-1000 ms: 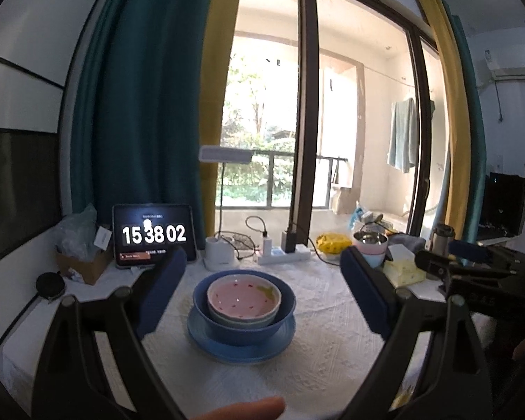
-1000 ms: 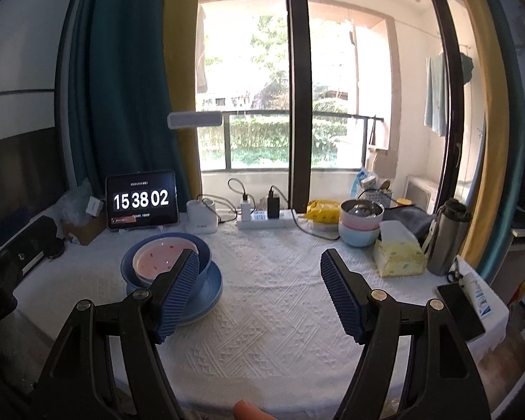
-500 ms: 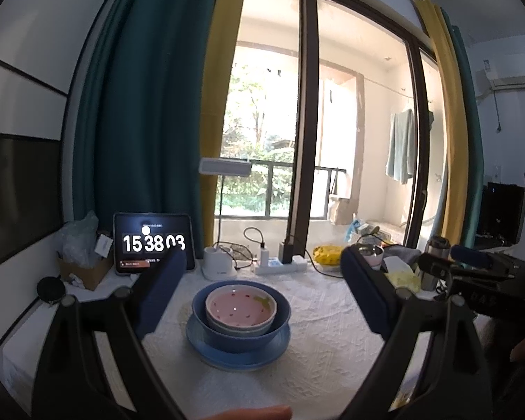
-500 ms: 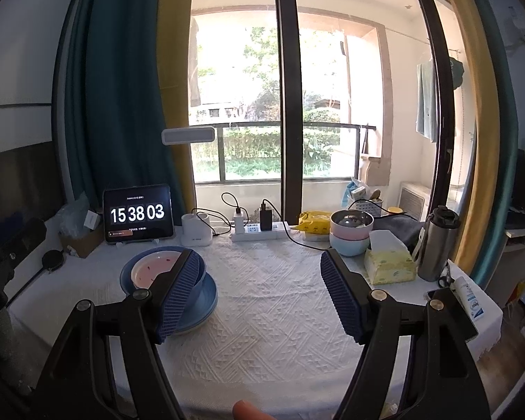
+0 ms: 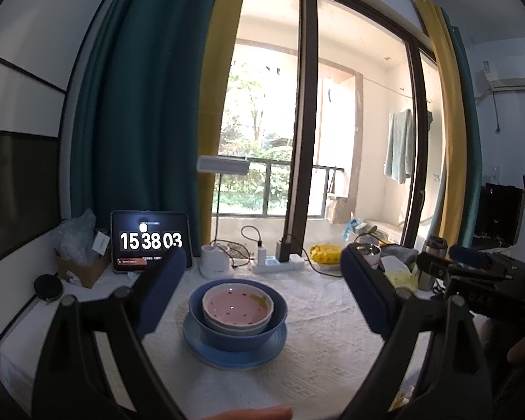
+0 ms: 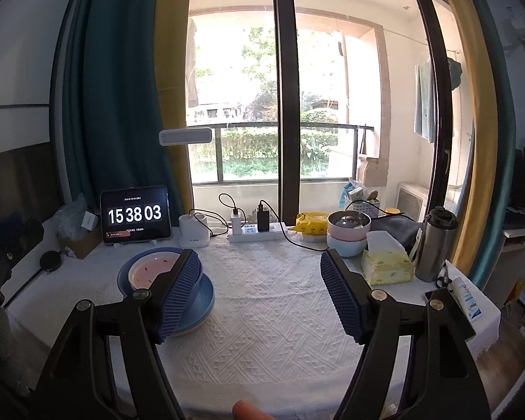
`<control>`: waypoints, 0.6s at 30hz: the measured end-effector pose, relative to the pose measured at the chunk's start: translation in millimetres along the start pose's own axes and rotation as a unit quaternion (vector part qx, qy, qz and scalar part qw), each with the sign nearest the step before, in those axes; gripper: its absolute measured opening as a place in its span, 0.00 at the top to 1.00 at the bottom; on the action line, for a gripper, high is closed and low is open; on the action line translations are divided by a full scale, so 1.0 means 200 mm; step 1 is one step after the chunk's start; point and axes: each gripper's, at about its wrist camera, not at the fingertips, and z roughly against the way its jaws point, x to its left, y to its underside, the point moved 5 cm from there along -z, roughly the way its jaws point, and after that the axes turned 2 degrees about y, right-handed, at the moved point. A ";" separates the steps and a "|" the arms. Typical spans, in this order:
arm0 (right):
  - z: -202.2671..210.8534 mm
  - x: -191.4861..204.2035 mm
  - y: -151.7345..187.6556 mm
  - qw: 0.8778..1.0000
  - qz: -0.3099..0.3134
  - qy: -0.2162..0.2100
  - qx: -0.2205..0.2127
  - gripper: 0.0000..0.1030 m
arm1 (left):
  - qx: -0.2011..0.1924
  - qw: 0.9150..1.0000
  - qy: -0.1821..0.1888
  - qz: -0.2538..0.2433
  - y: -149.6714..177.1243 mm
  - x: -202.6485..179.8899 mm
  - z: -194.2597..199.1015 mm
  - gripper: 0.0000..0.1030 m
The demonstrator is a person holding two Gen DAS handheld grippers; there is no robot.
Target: Organize plates and bowls
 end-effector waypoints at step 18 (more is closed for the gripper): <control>0.00 0.00 0.00 1.000 0.001 -0.002 0.003 0.27 | 0.007 1.000 -0.003 0.001 0.02 -0.03 0.00 0.11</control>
